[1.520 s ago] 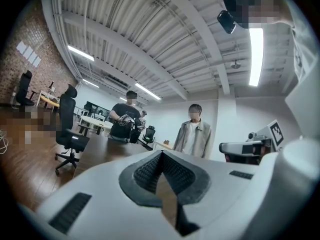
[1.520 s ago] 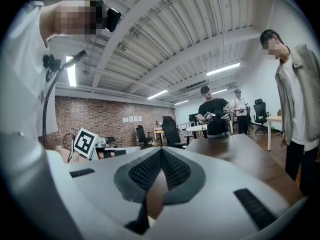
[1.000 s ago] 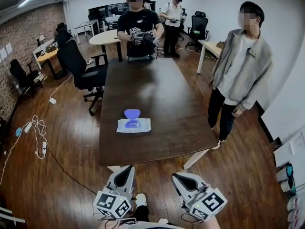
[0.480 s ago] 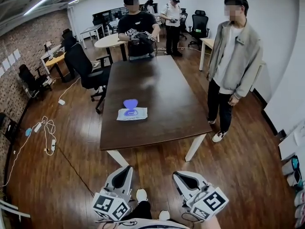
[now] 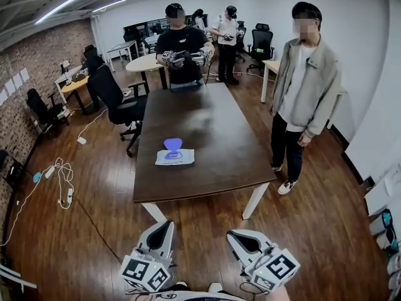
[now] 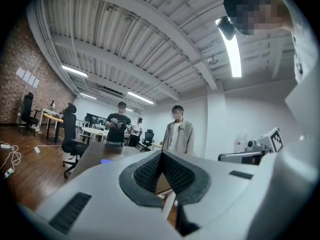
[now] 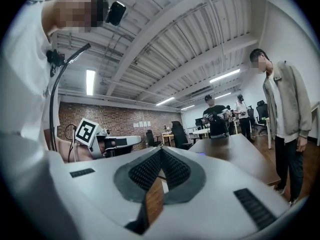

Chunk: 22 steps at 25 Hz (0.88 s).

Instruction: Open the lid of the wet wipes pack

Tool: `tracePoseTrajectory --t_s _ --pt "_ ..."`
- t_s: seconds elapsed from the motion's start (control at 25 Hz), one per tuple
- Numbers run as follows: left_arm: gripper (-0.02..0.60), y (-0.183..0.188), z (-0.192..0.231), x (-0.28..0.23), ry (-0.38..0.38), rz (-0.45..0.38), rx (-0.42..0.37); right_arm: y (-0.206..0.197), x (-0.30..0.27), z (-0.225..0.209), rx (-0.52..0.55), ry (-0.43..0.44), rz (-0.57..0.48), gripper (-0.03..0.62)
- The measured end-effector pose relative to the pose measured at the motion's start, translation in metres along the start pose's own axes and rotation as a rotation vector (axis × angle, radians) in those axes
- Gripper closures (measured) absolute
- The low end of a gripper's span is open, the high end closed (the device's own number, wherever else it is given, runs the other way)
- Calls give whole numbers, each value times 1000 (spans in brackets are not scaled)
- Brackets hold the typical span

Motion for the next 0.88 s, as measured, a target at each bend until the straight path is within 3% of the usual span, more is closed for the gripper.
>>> tracePoseTrajectory --t_s 0.44,0.88 --pt "581 25 40 37 0 -28 12 20 -43 45 38 16 -2 586" --pt "581 22 79 52 -39 5 54 14 -68 79 34 -24 48 588"
Point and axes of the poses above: the fingertips, and each gripper's own axes: x backward along the fingers, z to its left, y out of its top, the point moved 10 cm from there along x, backward along the fingers, and after that the axes turned 10 degrees about x, right-handed, at the moved point
